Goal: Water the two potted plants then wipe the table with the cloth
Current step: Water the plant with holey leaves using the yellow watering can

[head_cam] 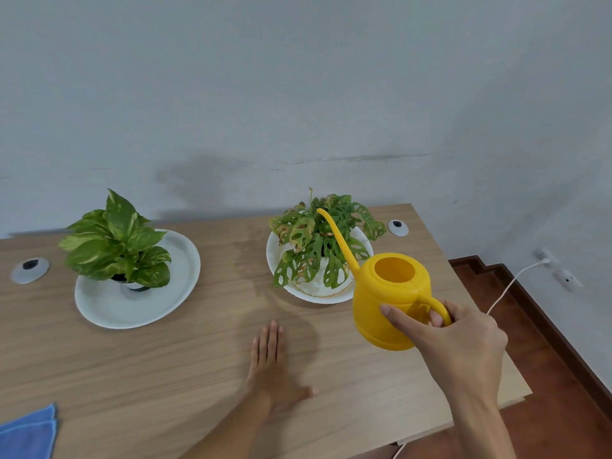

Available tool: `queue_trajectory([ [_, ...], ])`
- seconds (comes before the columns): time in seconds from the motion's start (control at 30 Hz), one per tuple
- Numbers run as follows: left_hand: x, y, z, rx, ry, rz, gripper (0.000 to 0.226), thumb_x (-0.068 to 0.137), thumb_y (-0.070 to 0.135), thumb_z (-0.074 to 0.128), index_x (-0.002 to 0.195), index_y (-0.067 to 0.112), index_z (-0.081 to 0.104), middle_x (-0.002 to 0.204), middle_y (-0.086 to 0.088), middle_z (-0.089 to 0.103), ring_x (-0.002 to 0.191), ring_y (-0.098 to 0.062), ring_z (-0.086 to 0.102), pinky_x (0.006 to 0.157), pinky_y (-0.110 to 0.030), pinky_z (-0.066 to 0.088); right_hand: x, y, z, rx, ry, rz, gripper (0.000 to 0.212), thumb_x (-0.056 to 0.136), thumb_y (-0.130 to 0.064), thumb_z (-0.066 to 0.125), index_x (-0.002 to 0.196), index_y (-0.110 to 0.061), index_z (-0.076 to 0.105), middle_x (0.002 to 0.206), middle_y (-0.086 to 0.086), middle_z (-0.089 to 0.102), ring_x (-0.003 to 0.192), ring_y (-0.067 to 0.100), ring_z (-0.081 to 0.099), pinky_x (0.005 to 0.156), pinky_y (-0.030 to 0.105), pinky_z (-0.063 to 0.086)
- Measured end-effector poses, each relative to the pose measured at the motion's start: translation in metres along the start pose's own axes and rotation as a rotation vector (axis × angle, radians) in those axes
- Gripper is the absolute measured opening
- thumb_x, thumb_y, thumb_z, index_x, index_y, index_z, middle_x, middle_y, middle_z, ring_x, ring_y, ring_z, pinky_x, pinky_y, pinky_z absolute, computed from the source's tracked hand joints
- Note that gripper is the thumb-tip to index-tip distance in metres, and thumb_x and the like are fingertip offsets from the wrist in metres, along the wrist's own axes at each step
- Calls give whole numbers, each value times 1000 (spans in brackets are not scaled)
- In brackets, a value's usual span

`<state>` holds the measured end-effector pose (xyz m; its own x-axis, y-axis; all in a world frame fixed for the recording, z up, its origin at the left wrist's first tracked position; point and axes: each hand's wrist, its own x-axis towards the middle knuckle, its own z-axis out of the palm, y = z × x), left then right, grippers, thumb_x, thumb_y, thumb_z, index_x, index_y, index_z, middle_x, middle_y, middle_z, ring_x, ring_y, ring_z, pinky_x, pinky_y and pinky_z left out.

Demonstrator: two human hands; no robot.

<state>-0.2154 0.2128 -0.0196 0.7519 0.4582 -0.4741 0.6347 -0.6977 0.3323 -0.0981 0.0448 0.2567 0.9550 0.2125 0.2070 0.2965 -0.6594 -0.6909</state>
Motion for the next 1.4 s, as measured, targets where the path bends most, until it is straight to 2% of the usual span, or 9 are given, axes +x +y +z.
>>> queue_trajectory([
  [0.1,3,-4,5,-32,29,48,149,51,98,48,143,20,-39,149,4,-51,139,-20,-47,111,-39,-34,2,-1,3,-1,-9,2,54,56,-49,91,47,-17,48,44,2,47,47,16,46,48,28,38],
  [0.23,18,-12,26,-60,-4,9,159,38,107,39,154,0,20,165,-14,14,151,-32,8,119,-46,0,7,-4,5,25,-3,10,58,56,-47,92,47,-15,44,45,3,45,48,17,43,50,29,37],
  [0.67,21,-11,27,-62,36,27,156,40,108,35,148,-4,38,159,-20,31,147,-36,23,118,-48,7,35,-10,12,19,3,-15,61,56,-50,90,49,-12,44,49,9,50,50,19,46,52,33,40],
  [0.87,19,-11,26,-48,63,43,155,39,107,35,149,-3,36,160,-17,28,148,-36,21,118,-48,7,47,-9,13,-20,23,-30,59,58,-55,88,58,-3,60,55,11,61,59,28,62,56,36,49],
  [1.0,17,-9,22,-19,54,40,156,38,106,37,151,-1,32,163,-18,22,149,-35,17,118,-48,7,54,-8,10,-44,52,-21,64,58,-56,88,54,-3,52,51,8,55,51,24,51,54,36,46],
  [1.1,10,-7,16,-14,45,61,154,43,104,42,157,9,0,166,-7,-18,152,-27,-13,119,-44,-12,57,-7,7,-50,65,-15,64,58,-56,88,52,-7,47,49,5,50,49,21,46,51,31,38],
  [1.2,5,-2,4,-8,46,19,154,43,105,38,157,8,5,167,-7,-11,153,-27,-7,120,-44,-10,59,-2,4,-50,67,-11,61,58,-57,87,54,-8,52,50,3,52,52,20,50,50,26,38],
  [1.3,2,-1,4,-27,40,6,147,51,98,47,143,21,-37,146,4,-55,139,-19,-46,111,-38,-35,61,5,3,-53,71,-14,61,57,-62,85,61,-6,62,55,6,61,58,22,60,55,31,45],
  [1.4,2,-1,5,-28,67,2,149,53,97,47,141,19,-44,140,4,-61,136,-19,-51,113,-41,-31,61,9,1,-62,80,-13,63,57,-63,84,62,-4,62,56,9,62,59,25,60,58,37,49],
])
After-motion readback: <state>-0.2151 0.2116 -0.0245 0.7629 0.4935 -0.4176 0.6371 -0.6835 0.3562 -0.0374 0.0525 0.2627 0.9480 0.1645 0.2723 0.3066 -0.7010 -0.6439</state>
